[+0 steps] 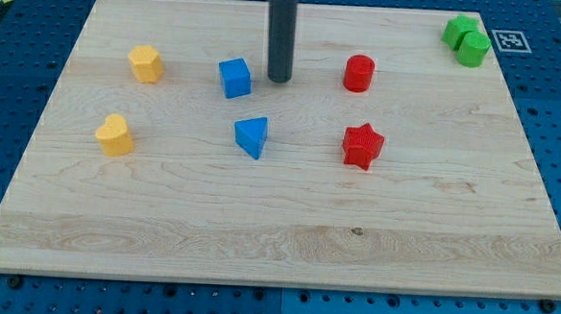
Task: Slide the cube to the bottom right of hexagon
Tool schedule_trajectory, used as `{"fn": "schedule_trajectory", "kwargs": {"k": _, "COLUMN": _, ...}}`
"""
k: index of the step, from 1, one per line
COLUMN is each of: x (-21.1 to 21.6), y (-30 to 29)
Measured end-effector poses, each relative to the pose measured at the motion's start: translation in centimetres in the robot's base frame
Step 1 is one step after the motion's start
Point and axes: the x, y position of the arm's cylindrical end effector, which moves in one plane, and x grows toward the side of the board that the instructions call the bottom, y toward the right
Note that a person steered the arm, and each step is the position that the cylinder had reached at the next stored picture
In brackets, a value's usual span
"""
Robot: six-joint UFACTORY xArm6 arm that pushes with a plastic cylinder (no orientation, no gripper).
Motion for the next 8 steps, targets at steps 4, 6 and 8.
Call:
{"fn": "schedule_trajectory", "kwargs": {"k": 4, "x": 2.4, "y": 1.5}}
{"fn": "schedule_trajectory", "kwargs": {"k": 6, "x": 3.6, "y": -4.1}}
{"fn": "schedule_trajectory", "kwargs": {"k": 8, "x": 8.5, "y": -9.1}}
